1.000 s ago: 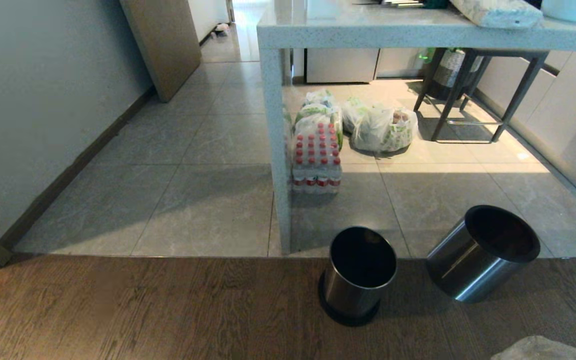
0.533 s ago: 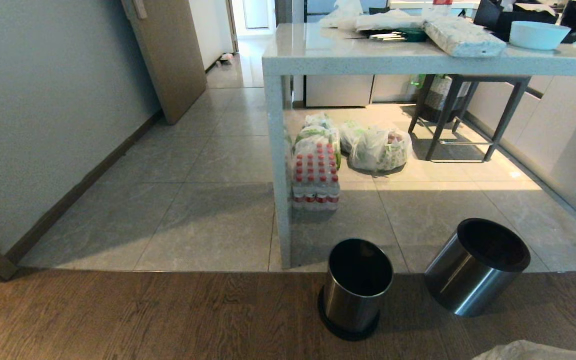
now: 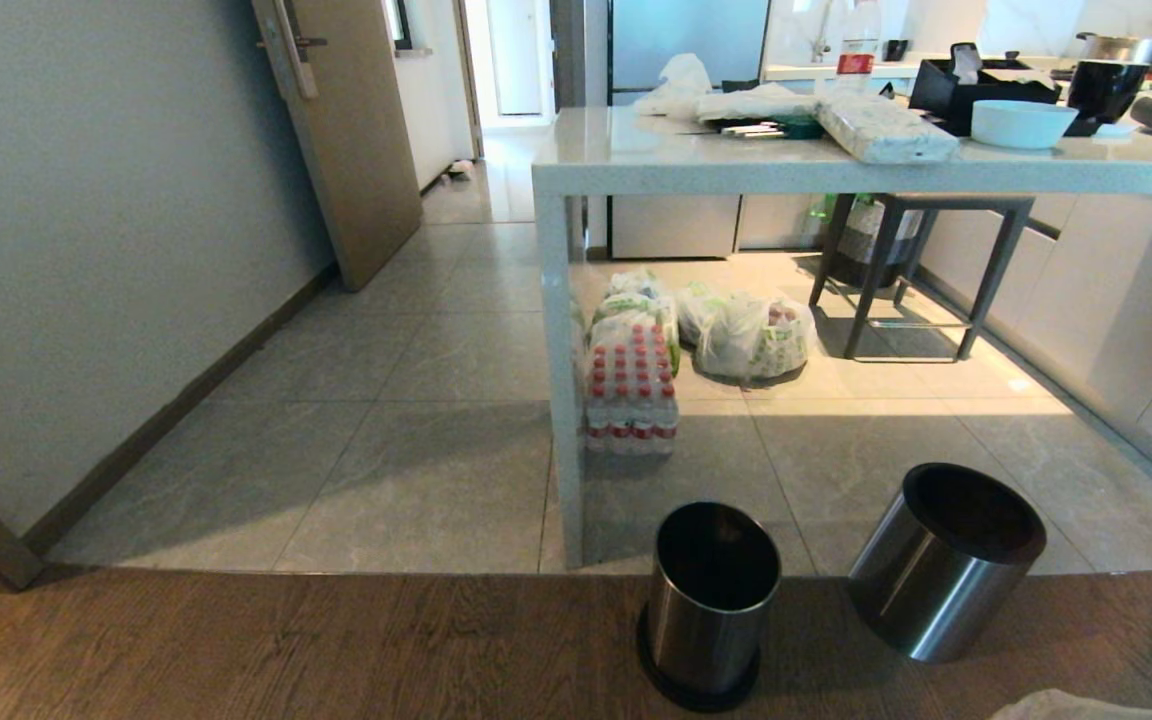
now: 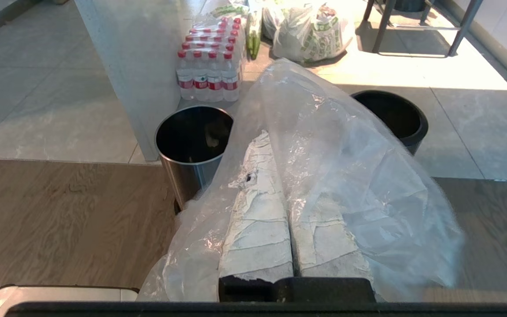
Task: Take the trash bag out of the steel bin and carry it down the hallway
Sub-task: Put the trash bag at the door
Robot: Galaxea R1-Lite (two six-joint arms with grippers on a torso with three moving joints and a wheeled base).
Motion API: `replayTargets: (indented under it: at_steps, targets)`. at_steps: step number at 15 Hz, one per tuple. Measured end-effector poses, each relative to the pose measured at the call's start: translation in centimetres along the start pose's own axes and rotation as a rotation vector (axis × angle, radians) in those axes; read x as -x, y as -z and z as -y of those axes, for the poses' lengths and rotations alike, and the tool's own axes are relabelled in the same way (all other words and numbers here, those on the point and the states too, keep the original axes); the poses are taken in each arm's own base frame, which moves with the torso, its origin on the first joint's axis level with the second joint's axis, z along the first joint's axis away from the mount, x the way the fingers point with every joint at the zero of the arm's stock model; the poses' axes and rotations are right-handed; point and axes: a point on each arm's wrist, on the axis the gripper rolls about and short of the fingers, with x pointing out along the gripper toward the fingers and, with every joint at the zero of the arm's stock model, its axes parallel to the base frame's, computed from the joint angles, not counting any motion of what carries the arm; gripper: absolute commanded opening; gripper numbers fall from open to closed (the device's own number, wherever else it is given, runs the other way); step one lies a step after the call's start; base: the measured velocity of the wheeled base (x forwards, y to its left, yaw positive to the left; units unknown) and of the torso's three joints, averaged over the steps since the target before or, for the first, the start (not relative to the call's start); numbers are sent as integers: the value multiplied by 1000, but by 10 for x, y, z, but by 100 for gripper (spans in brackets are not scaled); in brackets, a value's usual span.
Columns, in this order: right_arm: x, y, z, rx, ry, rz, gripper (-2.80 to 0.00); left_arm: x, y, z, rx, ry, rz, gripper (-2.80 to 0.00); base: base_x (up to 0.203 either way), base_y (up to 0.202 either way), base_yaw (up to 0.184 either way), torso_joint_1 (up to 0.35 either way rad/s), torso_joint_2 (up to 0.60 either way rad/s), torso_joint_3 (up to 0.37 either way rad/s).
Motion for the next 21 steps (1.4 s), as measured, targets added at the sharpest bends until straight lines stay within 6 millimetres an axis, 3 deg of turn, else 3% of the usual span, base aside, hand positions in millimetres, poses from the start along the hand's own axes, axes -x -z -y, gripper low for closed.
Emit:
replayTargets:
  at_steps: [13, 21]
  targets:
    - [0, 0, 0, 0, 0, 0, -280, 0, 0, 0, -5, 0, 1, -280, 0, 0, 0, 1, 0, 2]
    - [0, 0, 0, 0, 0, 0, -280, 0, 0, 0, -1, 0, 1, -280, 1, 171, -1, 3, 2, 1]
